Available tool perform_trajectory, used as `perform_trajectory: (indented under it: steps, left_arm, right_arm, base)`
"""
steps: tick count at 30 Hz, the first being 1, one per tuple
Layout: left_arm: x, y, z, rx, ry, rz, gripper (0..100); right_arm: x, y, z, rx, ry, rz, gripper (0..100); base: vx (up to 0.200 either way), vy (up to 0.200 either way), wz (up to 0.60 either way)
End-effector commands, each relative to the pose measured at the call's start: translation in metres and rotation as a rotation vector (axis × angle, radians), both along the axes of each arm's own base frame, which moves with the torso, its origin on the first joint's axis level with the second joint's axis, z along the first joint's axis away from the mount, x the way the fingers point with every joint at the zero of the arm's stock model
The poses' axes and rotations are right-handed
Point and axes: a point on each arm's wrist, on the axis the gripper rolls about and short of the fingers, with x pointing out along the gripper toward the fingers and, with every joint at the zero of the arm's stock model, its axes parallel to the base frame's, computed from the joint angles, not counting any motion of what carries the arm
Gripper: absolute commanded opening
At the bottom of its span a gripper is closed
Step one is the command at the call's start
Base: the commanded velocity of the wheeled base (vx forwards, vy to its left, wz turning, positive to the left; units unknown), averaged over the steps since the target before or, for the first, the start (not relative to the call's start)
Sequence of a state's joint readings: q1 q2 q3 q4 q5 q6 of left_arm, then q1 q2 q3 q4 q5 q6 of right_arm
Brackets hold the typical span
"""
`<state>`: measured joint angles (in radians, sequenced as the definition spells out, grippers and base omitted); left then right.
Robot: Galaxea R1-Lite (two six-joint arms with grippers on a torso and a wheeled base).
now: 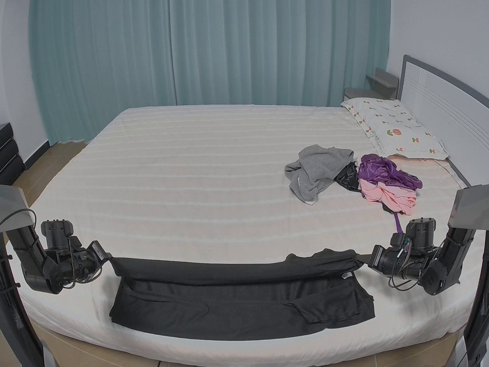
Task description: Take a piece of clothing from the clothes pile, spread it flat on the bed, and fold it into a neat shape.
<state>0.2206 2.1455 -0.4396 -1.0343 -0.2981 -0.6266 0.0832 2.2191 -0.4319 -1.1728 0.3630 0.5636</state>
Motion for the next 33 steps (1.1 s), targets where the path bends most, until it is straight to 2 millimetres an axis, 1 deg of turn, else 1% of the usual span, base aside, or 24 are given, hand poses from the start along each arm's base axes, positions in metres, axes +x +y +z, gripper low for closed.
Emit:
perform_trajectory:
  steps: [1,4,9,16,17,18,19,22,24,27,28,30,32,33]
  left_arm:
    - [-0.001,0.004,-0.005,-0.002,0.018,0.012,0]
    - [-0.003,0.003,-0.01,0.0,0.038,0.004,0]
    - [-0.005,0.001,-0.017,-0.005,0.064,-0.001,0]
    - [-0.02,-0.003,-0.026,0.049,0.119,-0.063,0]
    - [-0.022,-0.003,-0.027,0.054,0.127,-0.067,0]
    - [-0.022,-0.003,-0.027,0.055,0.129,-0.068,0]
    - [-0.022,-0.004,-0.028,0.054,0.13,-0.07,100]
    - [-0.022,-0.003,-0.025,0.055,0.121,-0.067,100]
    - [-0.021,-0.003,-0.023,0.055,0.112,-0.064,100]
    - [-0.017,-0.002,-0.018,0.055,0.087,-0.056,100]
    - [-0.015,-0.001,-0.015,0.053,0.072,-0.051,100]
    - [-0.011,-0.001,-0.014,0.044,0.061,-0.041,100]
    - [0.0,-0.002,-0.011,0.019,0.044,-0.016,100]
    - [0.005,-0.005,-0.01,0.011,0.034,-0.015,100]
  right_arm:
    - [-0.003,0.0,-0.006,-0.004,0.027,0.003,0]
    - [-0.006,0.003,-0.014,-0.014,0.055,0.016,0]
    - [-0.01,0.005,-0.023,-0.052,0.071,0.054,0]
    - [-0.022,0.002,-0.029,-0.111,0.091,0.098,0]
    - [-0.024,0.002,-0.03,-0.118,0.098,0.103,100]
    - [-0.025,0.002,-0.031,-0.121,0.102,0.105,100]
    - [-0.025,0.002,-0.03,-0.123,0.099,0.106,100]
    - [-0.024,0.0,-0.023,-0.114,0.075,0.093,100]
    - [-0.022,-0.003,-0.014,-0.106,0.039,0.078,100]
    - [-0.016,-0.009,-0.007,-0.093,0.009,0.042,100]
    - [-0.012,-0.012,-0.005,-0.078,-0.003,0.021,100]
    - [-0.007,-0.013,-0.005,-0.061,-0.005,0.002,100]
    - [0.003,-0.015,-0.009,-0.033,0.008,-0.027,100]
    - [0.007,-0.015,-0.014,-0.027,0.018,-0.033,100]
  base:
    - [0.0,0.0,0.0]
    - [0.0,0.0,0.0]
    - [0.0,0.0,0.0]
    - [0.0,0.0,0.0]
    - [0.0,0.0,0.0]
    - [0.0,0.0,0.0]
    - [0.0,0.0,0.0]
    - [0.0,0.0,0.0]
    - [0.0,0.0,0.0]
    - [0.0,0.0,0.0]
    - [0.0,0.0,0.0]
    - [0.0,0.0,0.0]
    - [0.0,0.0,0.0]
    - [0.0,0.0,0.0]
